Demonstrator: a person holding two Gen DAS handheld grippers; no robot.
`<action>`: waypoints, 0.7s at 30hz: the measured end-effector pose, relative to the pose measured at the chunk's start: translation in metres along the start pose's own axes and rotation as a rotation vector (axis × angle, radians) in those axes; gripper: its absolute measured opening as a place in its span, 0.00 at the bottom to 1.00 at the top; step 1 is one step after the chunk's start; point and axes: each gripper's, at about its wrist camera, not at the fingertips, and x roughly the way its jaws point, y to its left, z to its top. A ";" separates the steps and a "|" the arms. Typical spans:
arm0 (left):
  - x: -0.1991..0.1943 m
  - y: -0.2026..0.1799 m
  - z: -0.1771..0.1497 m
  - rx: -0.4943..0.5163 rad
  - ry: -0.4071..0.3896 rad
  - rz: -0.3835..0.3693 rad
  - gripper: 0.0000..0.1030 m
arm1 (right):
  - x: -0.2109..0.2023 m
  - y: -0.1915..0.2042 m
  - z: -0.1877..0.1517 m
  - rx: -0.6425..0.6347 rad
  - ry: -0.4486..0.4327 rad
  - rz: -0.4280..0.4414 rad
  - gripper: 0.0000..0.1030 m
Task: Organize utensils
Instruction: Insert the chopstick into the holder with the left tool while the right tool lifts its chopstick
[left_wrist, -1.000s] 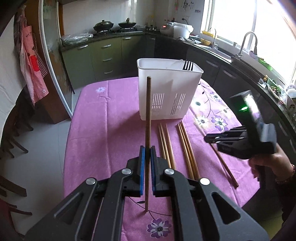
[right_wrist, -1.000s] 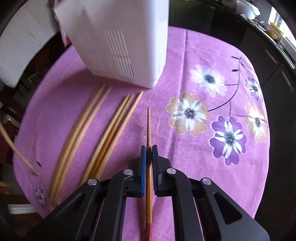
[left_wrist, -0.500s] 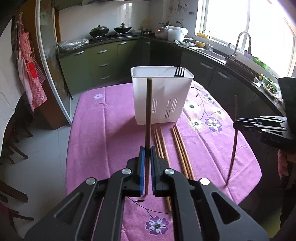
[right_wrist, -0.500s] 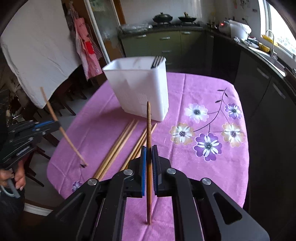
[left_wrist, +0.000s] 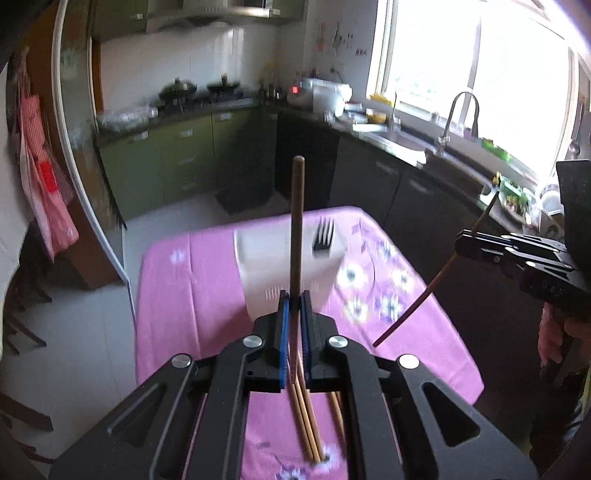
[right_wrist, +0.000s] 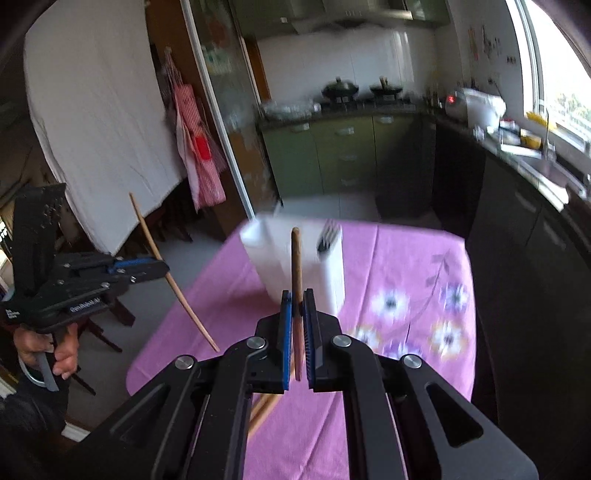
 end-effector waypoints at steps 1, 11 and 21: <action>-0.006 0.001 0.014 -0.001 -0.032 0.009 0.06 | -0.005 0.001 0.011 -0.006 -0.017 0.001 0.07; 0.010 0.006 0.091 -0.012 -0.180 0.049 0.06 | -0.015 -0.004 0.090 0.006 -0.105 0.012 0.07; 0.102 0.027 0.085 -0.043 -0.049 0.084 0.06 | 0.013 -0.016 0.114 0.031 -0.084 0.009 0.07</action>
